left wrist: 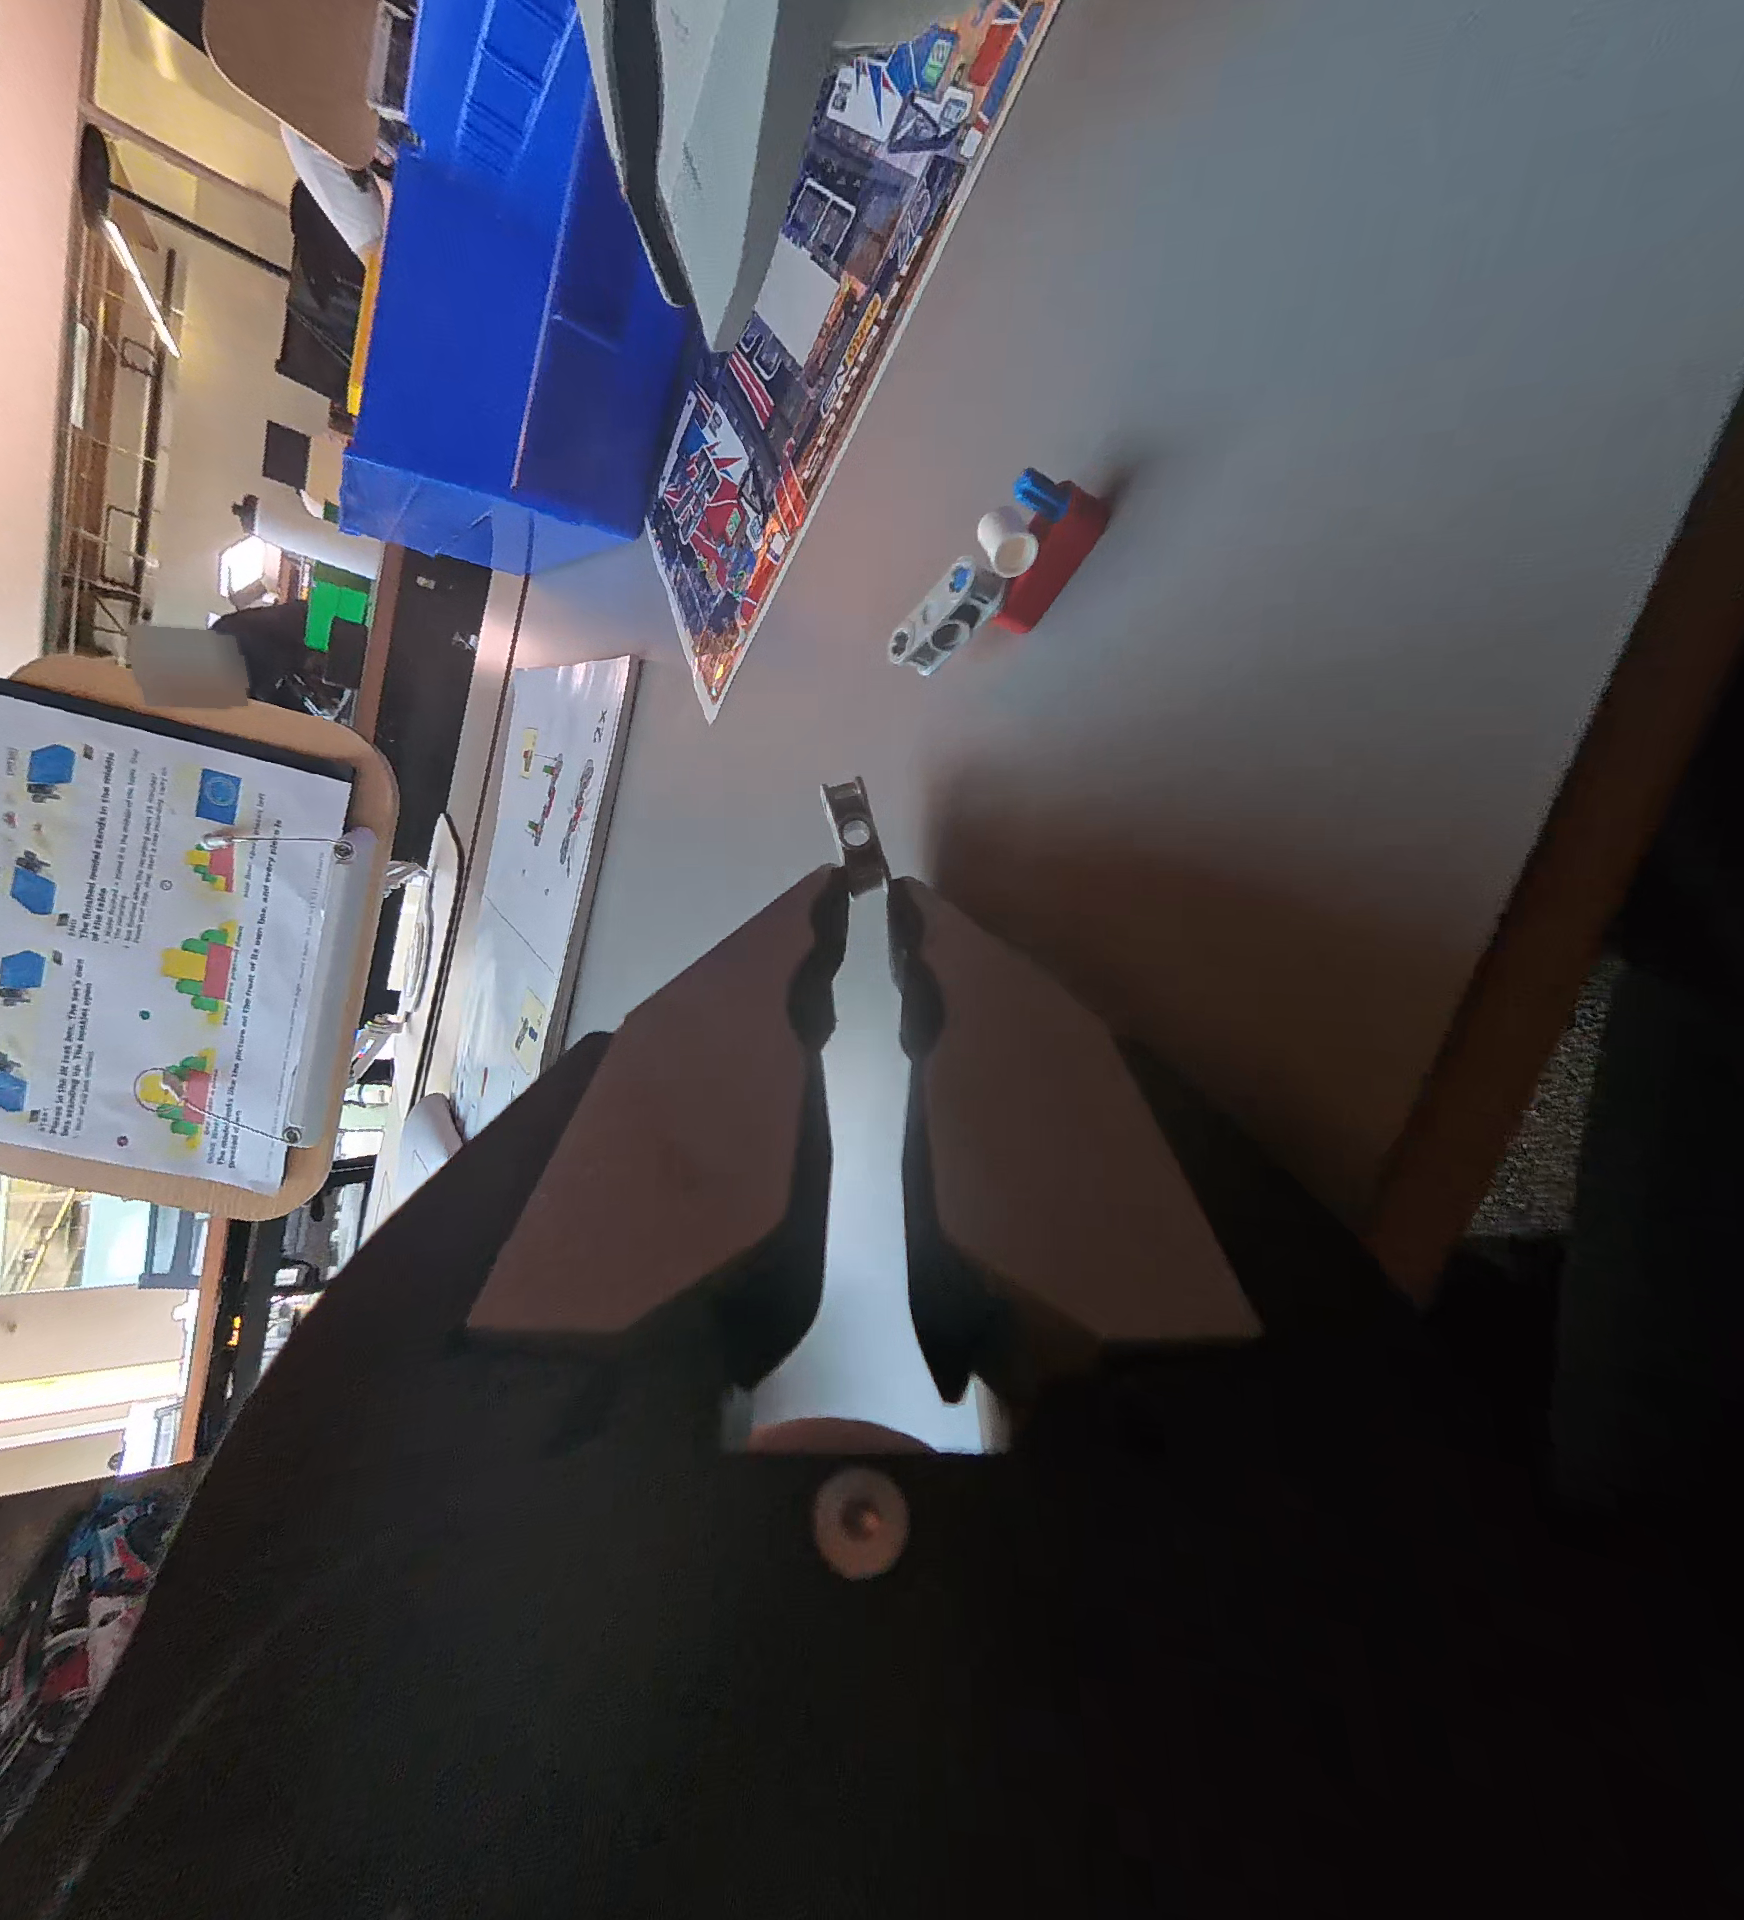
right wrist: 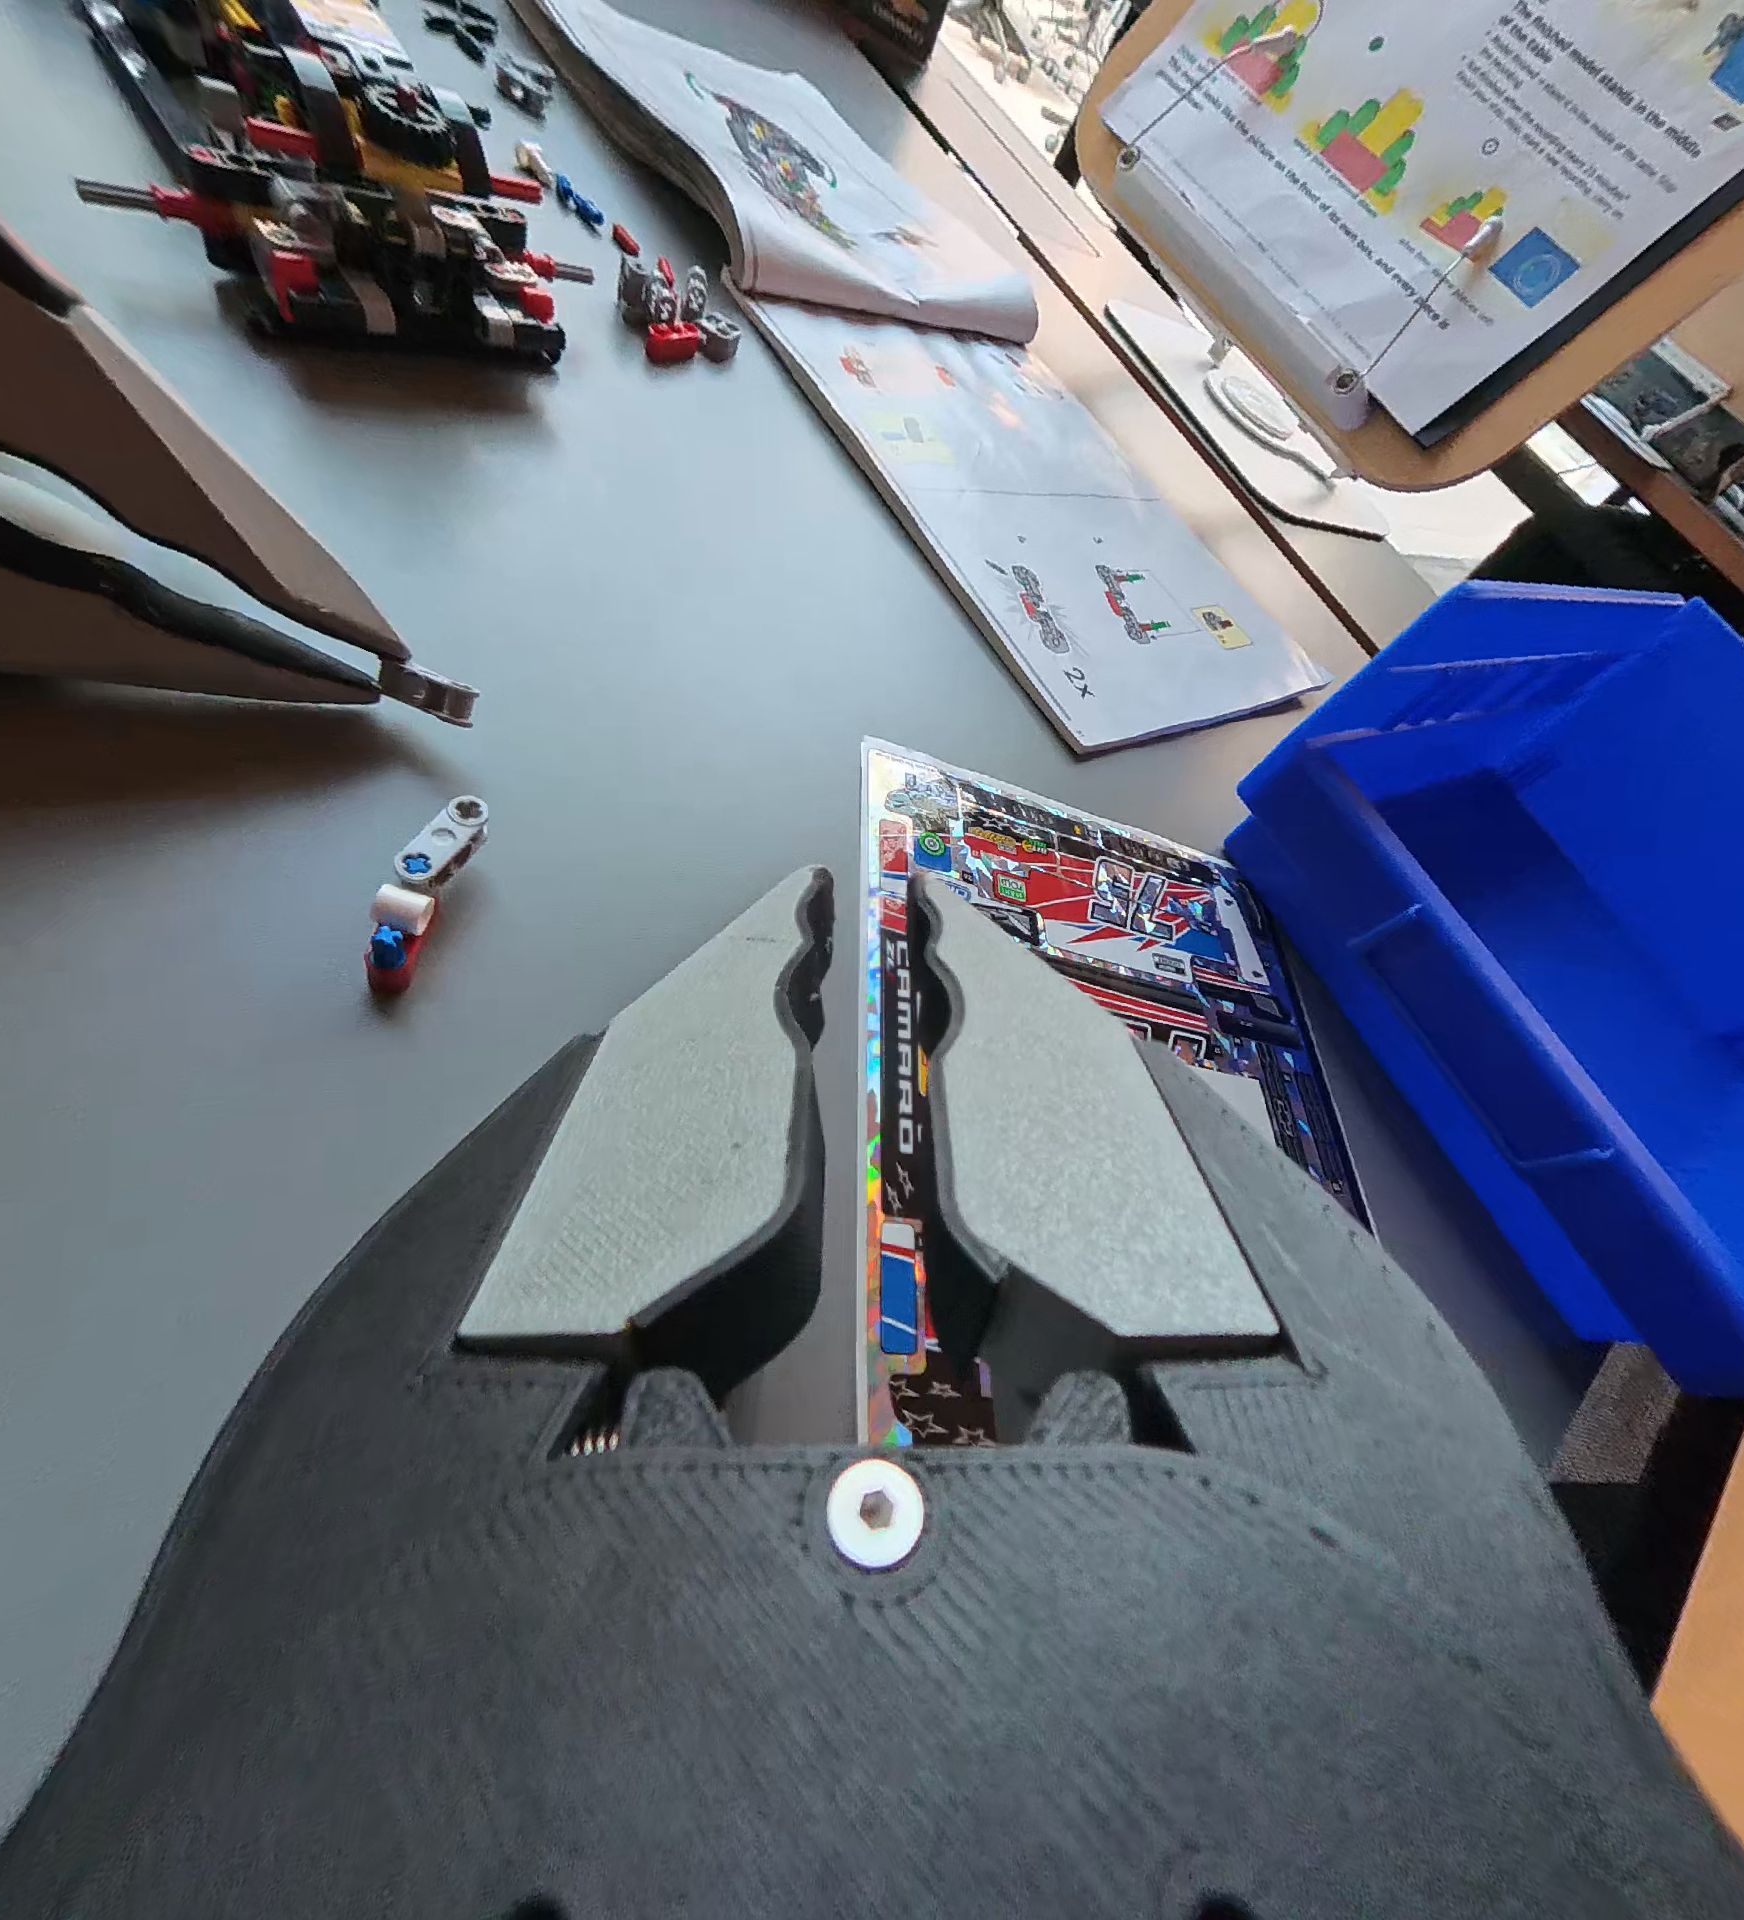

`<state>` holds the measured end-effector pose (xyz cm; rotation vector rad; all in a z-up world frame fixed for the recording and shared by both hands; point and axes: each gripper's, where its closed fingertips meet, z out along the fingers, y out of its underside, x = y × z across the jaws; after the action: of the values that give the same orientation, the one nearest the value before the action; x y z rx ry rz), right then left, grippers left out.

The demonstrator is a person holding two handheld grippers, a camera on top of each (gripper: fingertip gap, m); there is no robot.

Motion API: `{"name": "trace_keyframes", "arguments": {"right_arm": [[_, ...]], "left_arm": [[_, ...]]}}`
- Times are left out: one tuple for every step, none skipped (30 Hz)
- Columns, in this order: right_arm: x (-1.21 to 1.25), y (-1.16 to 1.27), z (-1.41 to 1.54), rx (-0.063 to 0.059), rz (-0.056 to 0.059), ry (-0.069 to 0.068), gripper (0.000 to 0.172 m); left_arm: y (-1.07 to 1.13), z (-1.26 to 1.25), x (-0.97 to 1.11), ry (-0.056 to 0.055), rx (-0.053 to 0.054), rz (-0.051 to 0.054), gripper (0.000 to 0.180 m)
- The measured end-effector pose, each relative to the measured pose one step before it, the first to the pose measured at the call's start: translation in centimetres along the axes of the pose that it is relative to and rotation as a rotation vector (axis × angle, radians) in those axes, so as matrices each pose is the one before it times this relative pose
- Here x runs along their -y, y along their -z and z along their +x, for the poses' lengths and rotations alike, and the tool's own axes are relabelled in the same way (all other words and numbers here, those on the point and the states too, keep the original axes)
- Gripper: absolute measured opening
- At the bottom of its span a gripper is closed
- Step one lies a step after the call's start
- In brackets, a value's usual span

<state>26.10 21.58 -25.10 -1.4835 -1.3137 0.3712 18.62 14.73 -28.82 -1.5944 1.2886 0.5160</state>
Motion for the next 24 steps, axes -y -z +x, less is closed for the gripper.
{"name": "trace_keyframes", "arguments": {"right_arm": [[0.098,0.038,-0.102,0.0073,0.0063,-0.0003,0.011],[0.044,-0.003,-0.084,0.0059,0.0028,0.0000,0.011],[0.020,-0.003,-0.055,0.0027,0.0003,0.0021,0.011],[0.039,-0.006,-0.087,0.0024,0.0018,0.0047,0.011],[0.095,0.003,-0.148,0.0053,0.0045,0.0073,0.011],[0.099,0.009,-0.184,0.0070,0.0054,0.0083,0.011],[0.118,0.020,-0.180,0.0081,0.0064,0.0076,0.011],[0.159,0.049,-0.195,0.0087,0.0091,0.0066,0.013],[0.234,0.092,-0.235,0.0102,0.0136,0.0063,0.013],[0.333,0.130,-0.315,0.0141,0.0193,0.0068,0.013],[0.401,0.148,-0.405,0.0183,0.0242,0.0077,0.011],[0.385,0.113,-0.441,0.0191,0.0218,0.0089,0.010],[0.294,0.075,-0.433,0.0172,0.0143,0.0099,0.010],[0.240,0.051,-0.457,0.0168,0.0100,0.0115,0.010],[0.221,0.054,-0.451,0.0140,0.0083,0.0135,0.010],[0.269,0.037,-0.424,0.0110,0.0100,0.0135,0.009],[0.317,0.009,-0.417,0.0116,0.0128,0.0124,0.009],[0.277,-0.047,-0.394,0.0118,0.0106,0.0119,0.009],[0.155,-0.099,-0.353,0.0122,0.0045,0.0118,0.010],[0.052,-0.120,-0.312,0.0120,-0.0014,0.0110,0.011],[0.013,-0.129,-0.298,0.0122,-0.0032,0.0100,0.012],[0.049,-0.100,-0.325,0.0141,-0.0012,0.0092,0.013],[0.099,-0.066,-0.316,0.0144,0.0026,0.0071,0.013],[0.144,-0.045,-0.246,0.0108,0.0053,0.0030,0.013]], "left_arm": [[0.010,0.017,0.018,0.0061,-0.0084,0.0058,0.005],[0.011,0.003,0.010,0.0103,-0.0099,0.0044,0.005],[-0.015,-0.038,-0.076,0.0114,-0.0069,-0.0008,0.005],[-0.009,-0.047,-0.074,0.0069,-0.0038,-0.0006,0.005],[-0.011,-0.006,-0.004,0.0006,-0.0024,0.0023,0.005],[-0.011,-0.009,-0.008,-0.0037,0.0009,0.0026,0.005],[-0.011,-0.025,-0.019,-0.0051,0.0036,-0.0001,0.005],[0.002,-0.001,0.020,-0.0036,0.0025,0.0013,0.005],[0.006,-0.019,0.003,0.0003,0.0022,0.0017,0.005],[0.013,-0.025,0.024,0.0047,-0.0020,0.0039,0.005],[0.053,0.032,0.076,0.0117,-0.0122,0.0085,0.005],[0.096,0.007,0.118,0.0178,-0.0144,0.0116,0.005],[0.158,-0.228,0.155,0.0179,0.0044,0.0145,0.005],[0.212,-0.075,0.287,0.0155,-0.0061,0.0234,0.005],[0.222,0.036,0.371,0.0186,-0.0167,0.0264,0.004],[0.233,0.024,0.429,0.0338,-0.0234,0.0255,0.004],[0.241,0.036,0.576,0.0506,-0.0308,0.0309,0.004],[0.251,0.046,0.654,0.0598,-0.0353,0.0335,0.005],[0.202,0.122,0.599,0.0613,-0.0378,0.0295,0.005],[0.150,0.187,0.455,0.0507,-0.0362,0.0219,0.005],[0.092,0.309,0.272,0.0266,-0.0359,0.0151,0.005],[0.055,0.232,0.022,0.0072,-0.0239,0.0033,0.005],[0.045,0.043,-0.114,0.0016,-0.0071,-0.0040,0.005],[0.047,-0.016,-0.106,-0.0038,-0.0003,-0.0031,0.005]]}}
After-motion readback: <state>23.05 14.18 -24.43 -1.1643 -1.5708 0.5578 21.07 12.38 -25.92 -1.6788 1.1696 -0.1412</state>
